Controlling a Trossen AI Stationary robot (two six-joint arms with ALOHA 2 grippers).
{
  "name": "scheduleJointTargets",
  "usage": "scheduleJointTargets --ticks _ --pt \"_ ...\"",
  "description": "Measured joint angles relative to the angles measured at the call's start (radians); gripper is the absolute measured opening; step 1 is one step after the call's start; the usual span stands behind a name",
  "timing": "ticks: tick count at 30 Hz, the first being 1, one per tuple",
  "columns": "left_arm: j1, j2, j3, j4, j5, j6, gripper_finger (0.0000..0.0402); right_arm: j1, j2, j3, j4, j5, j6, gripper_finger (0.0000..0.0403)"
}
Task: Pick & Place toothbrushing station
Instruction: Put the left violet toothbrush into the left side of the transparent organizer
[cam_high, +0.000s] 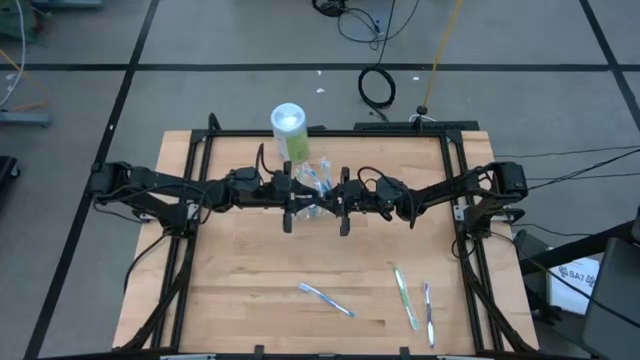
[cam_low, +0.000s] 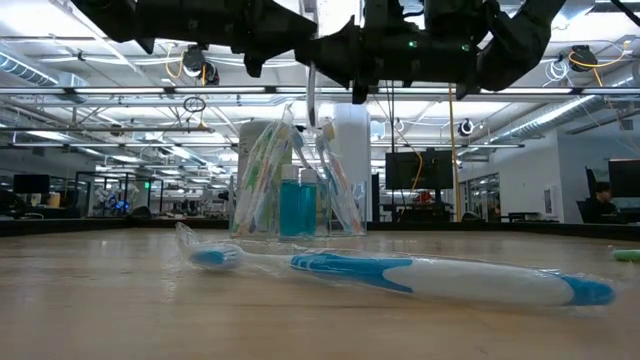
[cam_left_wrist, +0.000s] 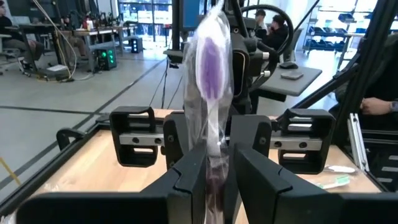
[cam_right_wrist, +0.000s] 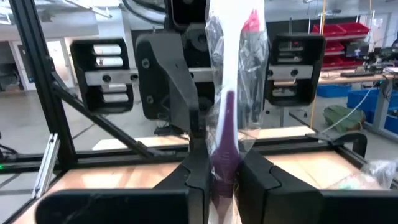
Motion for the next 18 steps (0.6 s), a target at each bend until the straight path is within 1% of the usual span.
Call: scheduleJointTargets --ticks 7,13,15,18 --pt "0.0 0.01 0.0 0.022 -0.008 0.003 0.0088 0.002 0.0 0.007 -0.004 0.0 0.0 0.0036" --pt "0.0 0.056 0.001 0.073 -0.012 0.002 0.0088 0.001 0.0 0.023 -0.035 0.002 0.0 0.0036" --pt "0.0 0.062 0.002 0.081 -0.027 0.001 0.0087 0.001 -0.001 0.024 -0.044 0.004 -0.015 0.0036" --pt "0.0 0.062 0.002 0.079 -0.039 -0.005 0.0075 -0.001 -0.001 0.024 -0.053 0.005 -0.04 0.0036"
